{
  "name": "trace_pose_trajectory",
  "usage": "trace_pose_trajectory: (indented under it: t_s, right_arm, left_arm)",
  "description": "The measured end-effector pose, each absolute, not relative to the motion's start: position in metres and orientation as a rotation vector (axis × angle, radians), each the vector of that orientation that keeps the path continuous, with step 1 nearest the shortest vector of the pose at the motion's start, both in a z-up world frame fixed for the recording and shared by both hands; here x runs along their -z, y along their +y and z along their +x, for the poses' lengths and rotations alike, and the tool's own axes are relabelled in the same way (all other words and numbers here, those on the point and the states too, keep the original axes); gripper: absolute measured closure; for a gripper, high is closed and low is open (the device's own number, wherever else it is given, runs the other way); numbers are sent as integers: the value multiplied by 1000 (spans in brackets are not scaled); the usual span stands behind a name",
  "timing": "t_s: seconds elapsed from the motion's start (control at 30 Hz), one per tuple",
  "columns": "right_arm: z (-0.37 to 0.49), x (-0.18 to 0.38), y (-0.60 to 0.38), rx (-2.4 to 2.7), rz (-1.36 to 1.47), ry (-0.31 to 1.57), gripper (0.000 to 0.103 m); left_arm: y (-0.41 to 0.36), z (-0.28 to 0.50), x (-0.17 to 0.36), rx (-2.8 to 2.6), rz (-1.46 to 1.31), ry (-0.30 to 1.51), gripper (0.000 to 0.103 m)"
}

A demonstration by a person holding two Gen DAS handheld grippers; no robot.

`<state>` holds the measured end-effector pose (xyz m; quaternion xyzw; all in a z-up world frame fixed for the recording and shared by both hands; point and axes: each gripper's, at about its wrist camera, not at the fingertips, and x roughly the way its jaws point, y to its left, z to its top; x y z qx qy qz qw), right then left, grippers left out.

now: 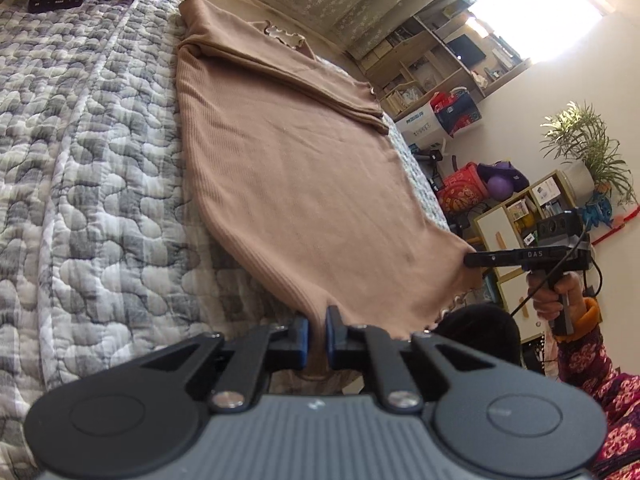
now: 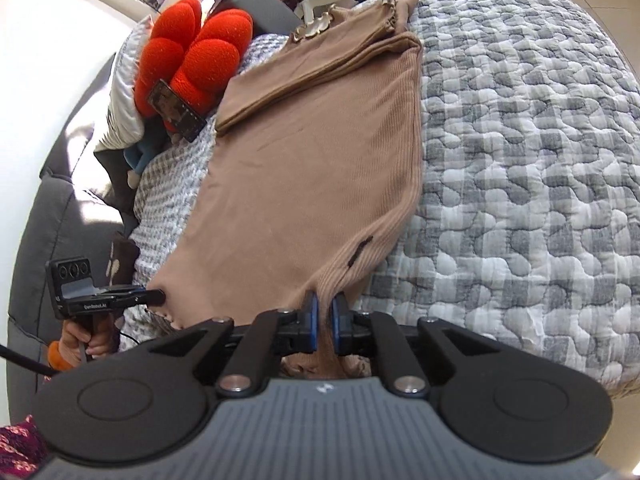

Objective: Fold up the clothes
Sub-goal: 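Lift the hem with both tools and fold it toward the collar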

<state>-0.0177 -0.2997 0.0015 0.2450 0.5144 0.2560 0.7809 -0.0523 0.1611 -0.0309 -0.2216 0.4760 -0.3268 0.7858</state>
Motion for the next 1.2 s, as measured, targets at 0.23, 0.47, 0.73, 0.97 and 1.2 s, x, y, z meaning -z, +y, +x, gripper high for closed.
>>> trace_pose_trajectory:
  t_s: [0.23,0.47,0.73,0.97,1.2]
  right_arm:
    - [19,1,-304,-489,678,1036,93]
    - [63,36,-314,-357,856,1051,93]
    - [72,65,-334,-316,1037,1019,94]
    - [49,76,-360,-386,1243,834,86]
    - [35,42,-364,-332,1040,607,59]
  left_arm:
    - [161,-19,28,662,-633,917,95]
    - [175,24,63,496,-838,916,95]
    - [181,39,84,417,-918,900,94]
    - [179,19,79,426,-934,743,72]
    - [185,5,56,311,-834,568,41]
